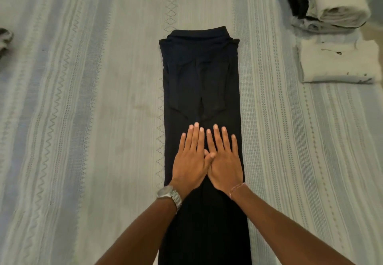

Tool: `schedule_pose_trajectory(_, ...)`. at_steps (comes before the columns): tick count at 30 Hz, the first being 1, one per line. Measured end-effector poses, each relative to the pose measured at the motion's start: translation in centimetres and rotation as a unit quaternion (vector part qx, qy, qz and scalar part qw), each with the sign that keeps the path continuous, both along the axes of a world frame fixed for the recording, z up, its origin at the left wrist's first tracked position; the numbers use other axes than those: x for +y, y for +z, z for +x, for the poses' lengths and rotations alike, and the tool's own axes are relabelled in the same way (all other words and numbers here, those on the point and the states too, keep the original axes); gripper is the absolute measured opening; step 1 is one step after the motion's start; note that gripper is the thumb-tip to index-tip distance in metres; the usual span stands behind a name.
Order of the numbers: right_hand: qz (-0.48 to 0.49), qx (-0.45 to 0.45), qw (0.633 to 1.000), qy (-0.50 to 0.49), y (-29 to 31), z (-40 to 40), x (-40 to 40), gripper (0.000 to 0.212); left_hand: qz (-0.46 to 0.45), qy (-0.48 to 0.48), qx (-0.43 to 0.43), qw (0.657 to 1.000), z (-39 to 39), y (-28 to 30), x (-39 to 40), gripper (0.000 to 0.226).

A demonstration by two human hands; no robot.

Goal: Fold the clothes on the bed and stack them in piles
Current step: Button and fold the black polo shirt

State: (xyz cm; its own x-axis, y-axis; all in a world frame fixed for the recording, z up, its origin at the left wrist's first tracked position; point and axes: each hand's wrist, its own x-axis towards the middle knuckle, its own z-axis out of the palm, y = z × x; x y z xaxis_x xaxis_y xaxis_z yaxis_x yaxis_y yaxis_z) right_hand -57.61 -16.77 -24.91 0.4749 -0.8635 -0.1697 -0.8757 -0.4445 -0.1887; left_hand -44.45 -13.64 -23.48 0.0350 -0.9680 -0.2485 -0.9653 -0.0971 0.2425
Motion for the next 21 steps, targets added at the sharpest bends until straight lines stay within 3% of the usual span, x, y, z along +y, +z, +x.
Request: schedule_pose_trajectory(21,-0.002,0.042,0.998,0.042,1.2,-6.4,23.5,0.070,0.025,-0.058,-0.024,0.998,-5.2,1.3,24.3,0.071)
